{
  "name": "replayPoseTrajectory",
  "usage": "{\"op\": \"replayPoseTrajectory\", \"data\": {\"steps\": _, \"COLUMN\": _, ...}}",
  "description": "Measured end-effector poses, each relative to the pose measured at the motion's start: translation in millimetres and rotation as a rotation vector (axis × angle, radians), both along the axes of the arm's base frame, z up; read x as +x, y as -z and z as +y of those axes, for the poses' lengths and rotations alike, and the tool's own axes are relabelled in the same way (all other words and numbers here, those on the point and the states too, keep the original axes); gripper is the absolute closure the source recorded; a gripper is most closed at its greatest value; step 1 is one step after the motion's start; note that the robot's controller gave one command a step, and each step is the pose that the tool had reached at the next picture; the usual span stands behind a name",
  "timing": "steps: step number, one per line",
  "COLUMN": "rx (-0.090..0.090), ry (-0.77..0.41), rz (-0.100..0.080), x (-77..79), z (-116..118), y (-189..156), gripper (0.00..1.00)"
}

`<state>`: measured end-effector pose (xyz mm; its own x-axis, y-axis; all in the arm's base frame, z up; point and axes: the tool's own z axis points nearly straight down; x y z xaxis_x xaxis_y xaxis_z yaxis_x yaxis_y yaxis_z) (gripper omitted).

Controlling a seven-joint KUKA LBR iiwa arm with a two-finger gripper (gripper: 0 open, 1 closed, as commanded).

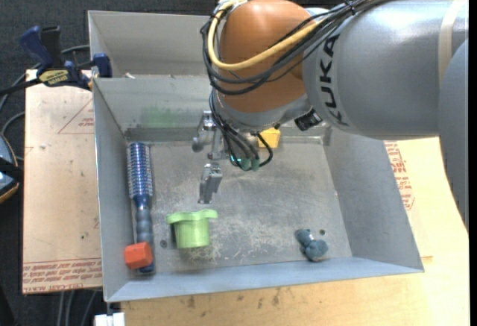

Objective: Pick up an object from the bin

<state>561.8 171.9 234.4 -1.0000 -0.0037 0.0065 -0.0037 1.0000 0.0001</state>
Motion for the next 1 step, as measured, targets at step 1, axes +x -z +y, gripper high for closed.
{"op": "replayPoseTrajectory", "data": {"steps": 1, "rx": 0.005, "ry": -0.115, "rz": -0.015, "x": -57.0, "z": -26.5, "y": 163.1, "gripper": 0.0}}
